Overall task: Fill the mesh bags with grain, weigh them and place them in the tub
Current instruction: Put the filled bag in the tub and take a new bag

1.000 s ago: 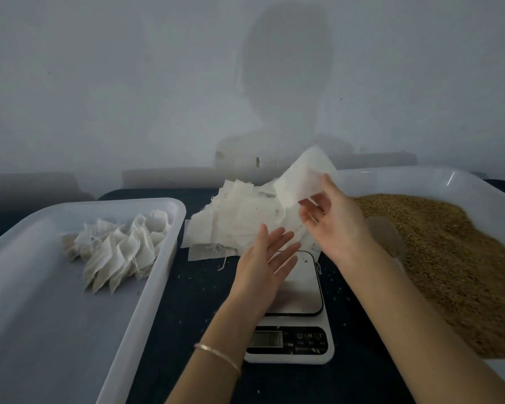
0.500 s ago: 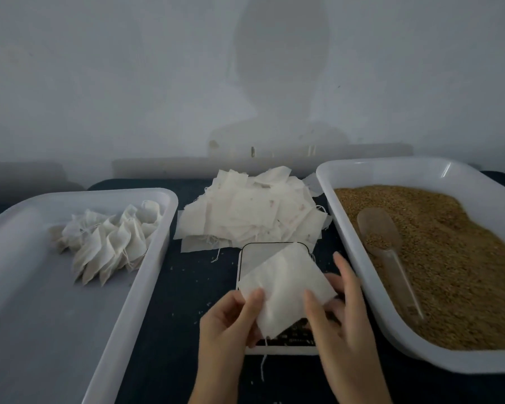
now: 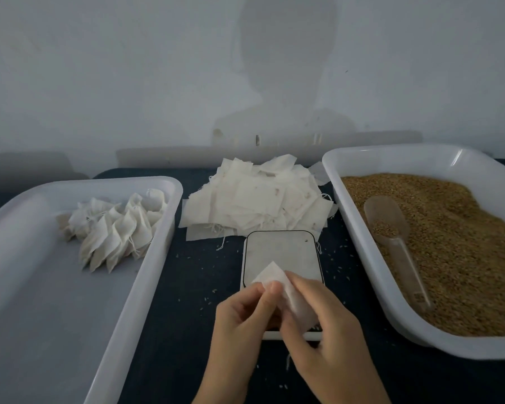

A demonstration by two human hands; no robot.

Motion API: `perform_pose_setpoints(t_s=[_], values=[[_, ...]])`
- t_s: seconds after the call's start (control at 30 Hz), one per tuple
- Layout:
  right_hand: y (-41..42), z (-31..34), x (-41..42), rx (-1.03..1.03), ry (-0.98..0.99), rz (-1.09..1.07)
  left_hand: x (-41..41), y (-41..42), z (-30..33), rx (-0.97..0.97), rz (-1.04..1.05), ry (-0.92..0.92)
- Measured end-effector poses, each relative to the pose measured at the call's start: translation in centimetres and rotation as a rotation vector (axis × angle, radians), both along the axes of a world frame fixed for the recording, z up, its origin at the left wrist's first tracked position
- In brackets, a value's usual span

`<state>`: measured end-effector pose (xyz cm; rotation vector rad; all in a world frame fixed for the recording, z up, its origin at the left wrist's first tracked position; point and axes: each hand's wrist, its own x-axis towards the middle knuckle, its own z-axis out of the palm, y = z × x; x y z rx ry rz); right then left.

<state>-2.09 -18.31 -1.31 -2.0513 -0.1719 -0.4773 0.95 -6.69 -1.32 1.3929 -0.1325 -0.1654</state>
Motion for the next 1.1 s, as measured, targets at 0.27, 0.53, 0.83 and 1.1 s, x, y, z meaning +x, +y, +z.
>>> perform_pose_setpoints(t_s=[0.27, 0.53, 0.83, 1.1], values=[[-0.4, -0.2, -0.3, -0.282, -0.077, -0.12, -0.8, -0.4, -0.1, 0.347, 0.017, -0.195], [-0.6, 0.5, -0.5, -0.287, -0.082, -0.114, -0.4, -0.2, 0.3, 0.311, 0.095, -0.192], [-0.6, 0.9, -0.7, -0.349, -0.018, -0.119, -0.3, -0.4, 0.1, 0.29, 0.045, -0.128], [-0.5, 1.2, -0.8, -0.442, 0.034, -0.103, -0.4, -0.6, 0.1, 0.313, 0.047, -0.099]])
